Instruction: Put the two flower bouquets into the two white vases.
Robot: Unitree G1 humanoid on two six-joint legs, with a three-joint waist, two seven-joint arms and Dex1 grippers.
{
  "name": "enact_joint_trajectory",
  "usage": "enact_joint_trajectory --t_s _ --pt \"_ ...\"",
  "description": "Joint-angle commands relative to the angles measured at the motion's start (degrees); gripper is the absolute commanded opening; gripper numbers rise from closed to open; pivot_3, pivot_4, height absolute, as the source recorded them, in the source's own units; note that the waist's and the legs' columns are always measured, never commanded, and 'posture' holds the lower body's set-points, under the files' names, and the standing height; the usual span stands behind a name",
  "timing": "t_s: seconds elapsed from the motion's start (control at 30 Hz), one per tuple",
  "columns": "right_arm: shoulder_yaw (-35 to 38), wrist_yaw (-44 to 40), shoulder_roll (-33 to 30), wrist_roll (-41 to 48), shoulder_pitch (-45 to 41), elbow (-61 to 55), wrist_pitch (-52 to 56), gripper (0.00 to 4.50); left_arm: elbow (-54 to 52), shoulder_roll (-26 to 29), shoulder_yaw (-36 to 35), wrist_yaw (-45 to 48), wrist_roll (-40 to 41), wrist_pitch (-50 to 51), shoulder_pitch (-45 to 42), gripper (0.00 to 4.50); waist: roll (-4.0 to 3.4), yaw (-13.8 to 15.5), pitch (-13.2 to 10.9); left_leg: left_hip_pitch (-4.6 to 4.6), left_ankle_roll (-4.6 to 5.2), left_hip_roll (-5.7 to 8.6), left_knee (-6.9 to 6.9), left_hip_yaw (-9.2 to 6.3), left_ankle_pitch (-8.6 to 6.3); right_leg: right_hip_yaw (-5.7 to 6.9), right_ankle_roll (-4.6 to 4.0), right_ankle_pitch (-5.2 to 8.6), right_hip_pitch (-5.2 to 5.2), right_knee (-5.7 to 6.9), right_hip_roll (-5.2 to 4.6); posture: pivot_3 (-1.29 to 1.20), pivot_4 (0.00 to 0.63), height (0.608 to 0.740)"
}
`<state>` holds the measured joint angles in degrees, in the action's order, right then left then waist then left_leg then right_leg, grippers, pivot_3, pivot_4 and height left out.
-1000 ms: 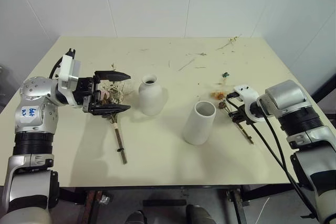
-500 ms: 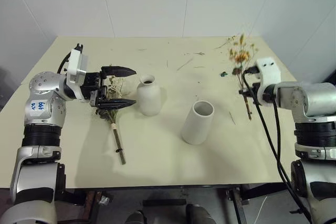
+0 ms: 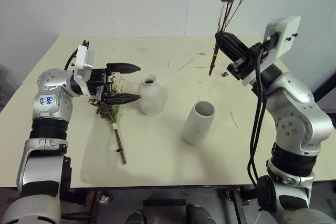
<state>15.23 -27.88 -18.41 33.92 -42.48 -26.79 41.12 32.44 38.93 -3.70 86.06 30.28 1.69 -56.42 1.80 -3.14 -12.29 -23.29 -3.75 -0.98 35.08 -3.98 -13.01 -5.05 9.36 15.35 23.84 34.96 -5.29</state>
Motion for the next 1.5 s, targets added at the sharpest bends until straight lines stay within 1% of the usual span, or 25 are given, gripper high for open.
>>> enact_joint_trajectory --t_s 0.03,0.27,0.33,0.43,0.63,0.97,1.3,1.4,1.5 --pt "0.3 -0.9 0.9 6.0 1.9 -5.4 -2.2 0.06 -1.1 0.8 -0.6 5.9 0.2 -0.6 -1.2 4.50 0.00 -0.1 0.0 0.01 0.00 0.00 0.00 0.00 0.00 0.00 0.00 0.00 0.00 0.02 0.00 0.00 0.150 0.740" --pt "0.3 -1.5 -2.3 10.8 9.8 -8.5 -1.9 0.06 -2.4 1.7 -0.9 5.5 0.6 0.2 -0.4 4.50 0.00 0.1 0.0 0.06 0.00 0.00 0.03 -0.01 0.01 0.00 -0.06 0.03 -0.01 -0.09 0.00 0.00 0.150 0.740" --pt "-0.3 -2.7 -3.6 11.3 13.1 -9.3 -2.4 0.06 -2.5 1.9 -0.9 5.4 0.5 0.3 -0.3 4.50 0.00 0.2 0.0 0.07 0.00 0.00 0.02 -0.03 0.01 0.00 -0.08 0.05 -0.01 -0.09 0.01 0.00 0.150 0.740" --pt "-1.2 -3.7 -4.5 10.6 15.7 -8.4 -4.1 0.06 -2.7 2.0 -0.8 5.2 0.6 0.5 -0.3 4.50 0.00 0.0 0.0 0.06 0.00 0.00 0.02 -0.02 0.01 0.00 -0.07 0.07 -0.02 -0.11 0.01 0.00 0.150 0.740" --pt "-1.9 -4.0 -4.4 10.9 18.0 -7.2 -6.3 0.06 -2.8 2.0 -0.8 5.1 0.5 0.6 -0.4 4.50 0.00 0.1 0.0 0.09 0.00 0.00 0.04 -0.03 0.01 0.00 -0.08 0.07 -0.02 -0.08 0.01 0.00 0.150 0.740" --pt "-5.9 -7.5 -4.3 7.1 21.4 -1.3 -12.9 0.06 -2.4 1.3 -0.5 4.8 0.4 0.5 -1.1 4.50 0.00 0.1 0.0 0.08 0.00 0.00 0.04 -0.03 0.01 0.00 -0.08 0.08 -0.03 -0.11 0.01 0.00 0.150 0.740" --pt "-5.3 -7.9 -5.5 7.6 24.4 -1.2 -13.7 0.06 -2.8 1.4 -0.7 4.3 0.3 0.5 -0.5 4.50 0.01 0.2 0.0 0.08 0.00 0.00 0.03 -0.03 0.01 0.00 -0.08 0.08 -0.03 -0.13 0.02 0.00 0.150 0.740" --pt "-5.2 -7.7 -6.1 8.0 25.0 -1.6 -13.5 0.65 -2.8 1.4 -0.7 4.2 0.4 0.5 -0.5 4.50 0.01 0.2 0.0 0.09 0.00 0.00 0.04 -0.03 0.01 0.00 -0.08 0.08 -0.04 -0.12 0.02 0.00 0.150 0.740" --pt "-4.8 -7.7 -6.9 8.7 25.8 -2.9 -13.1 1.62 -2.6 1.2 -0.7 4.2 0.3 0.4 -0.7 4.50 0.01 0.2 0.0 0.09 0.00 0.00 0.04 -0.03 0.01 0.00 -0.08 0.08 -0.04 -0.12 0.02 0.00 0.150 0.740"
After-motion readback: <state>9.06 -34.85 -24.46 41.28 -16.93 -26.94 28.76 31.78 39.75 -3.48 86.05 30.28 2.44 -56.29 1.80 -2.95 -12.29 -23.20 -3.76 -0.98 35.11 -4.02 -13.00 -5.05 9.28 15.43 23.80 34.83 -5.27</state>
